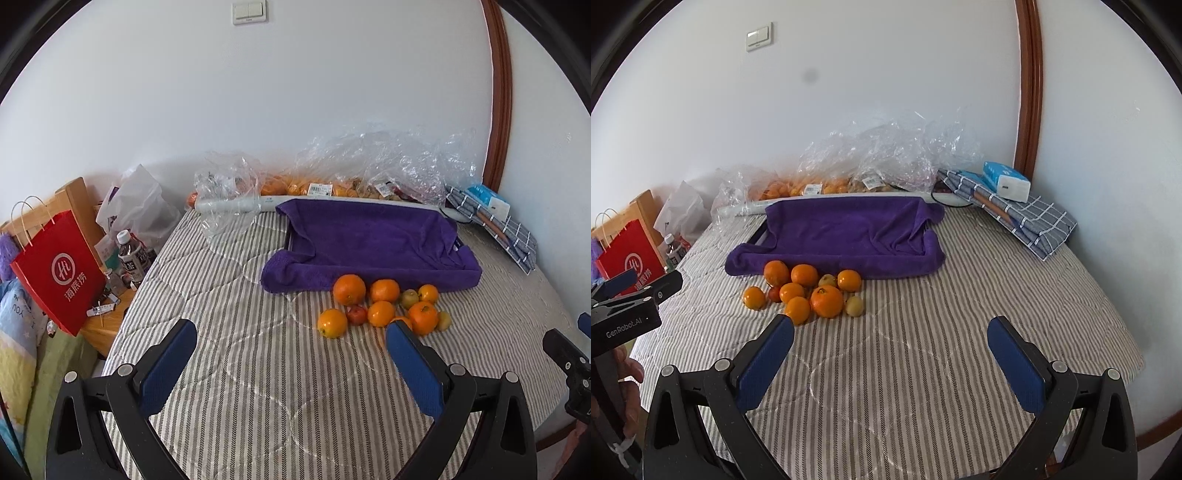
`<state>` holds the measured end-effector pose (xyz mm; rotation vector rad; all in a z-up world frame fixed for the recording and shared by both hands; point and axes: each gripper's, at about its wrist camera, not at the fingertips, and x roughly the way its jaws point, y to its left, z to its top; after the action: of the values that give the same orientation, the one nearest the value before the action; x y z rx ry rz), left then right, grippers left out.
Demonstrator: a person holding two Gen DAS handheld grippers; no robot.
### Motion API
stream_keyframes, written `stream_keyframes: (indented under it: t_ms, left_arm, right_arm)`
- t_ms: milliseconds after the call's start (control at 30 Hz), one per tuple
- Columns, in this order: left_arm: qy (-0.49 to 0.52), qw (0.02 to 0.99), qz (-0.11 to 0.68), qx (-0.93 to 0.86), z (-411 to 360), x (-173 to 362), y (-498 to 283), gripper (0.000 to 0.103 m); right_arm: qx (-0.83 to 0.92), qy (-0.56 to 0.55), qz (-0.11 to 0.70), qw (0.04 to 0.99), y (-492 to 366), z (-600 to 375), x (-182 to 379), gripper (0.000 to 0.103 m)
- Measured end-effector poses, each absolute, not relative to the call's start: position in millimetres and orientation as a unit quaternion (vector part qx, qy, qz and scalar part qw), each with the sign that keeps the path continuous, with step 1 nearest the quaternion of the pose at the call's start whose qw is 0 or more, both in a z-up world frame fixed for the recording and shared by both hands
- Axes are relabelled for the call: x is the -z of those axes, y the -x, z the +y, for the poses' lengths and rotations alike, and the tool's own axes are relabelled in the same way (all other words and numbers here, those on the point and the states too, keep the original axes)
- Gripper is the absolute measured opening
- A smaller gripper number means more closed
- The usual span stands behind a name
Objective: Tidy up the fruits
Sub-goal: 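Grasp a small yellow fruit with the right tool while the left tool grasps an orange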
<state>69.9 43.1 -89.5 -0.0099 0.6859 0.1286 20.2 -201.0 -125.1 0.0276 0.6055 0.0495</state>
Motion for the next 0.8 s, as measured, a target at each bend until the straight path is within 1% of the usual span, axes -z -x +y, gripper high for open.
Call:
stream_keyframes:
  t_ms: [67,233,300,367,500,567,700,733,800]
  left_arm:
    - [0.006,0.935,0.349,-0.066,46.5,102.6,-77.1,0.101]
    - [0.014,0.921,0.382,-0.067,58.5,136.2,-94.5,0.091]
    - [0.013,0.915,0.397,-0.064,62.3,149.0,-101.3,0.080]
    - [0.017,0.910,0.409,-0.060,65.0,158.3,-106.9,0.076]
    - [0.035,0.904,0.424,-0.041,74.7,169.8,-115.7,0.075]
    - [0.031,0.903,0.428,-0.035,76.5,173.1,-118.9,0.075]
    - [0.012,0.900,0.434,-0.039,81.3,185.0,-123.7,0.075]
    - [0.012,0.898,0.438,-0.041,83.8,188.0,-124.9,0.075]
    - [0.020,0.896,0.442,-0.036,87.7,192.2,-127.0,0.075]
  right_arm:
    - [-0.010,-0.003,0.319,0.948,-34.1,-199.5,139.5,0.103]
    - [-0.015,-0.002,0.323,0.946,-52.1,-196.3,165.3,0.103]
    - [-0.030,-0.009,0.327,0.945,-59.5,-196.1,174.5,0.102]
    - [-0.039,-0.017,0.332,0.942,-65.1,-195.8,181.3,0.102]
    - [-0.027,-0.016,0.339,0.940,-78.3,-195.2,195.5,0.101]
    - [-0.030,-0.017,0.346,0.938,-85.2,-195.5,201.5,0.097]
    - [-0.034,-0.020,0.358,0.933,-98.7,-194.4,212.2,0.095]
    - [-0.043,-0.017,0.371,0.927,-105.1,-192.1,216.0,0.094]
    - [-0.050,-0.015,0.388,0.920,-114.8,-188.3,222.5,0.083]
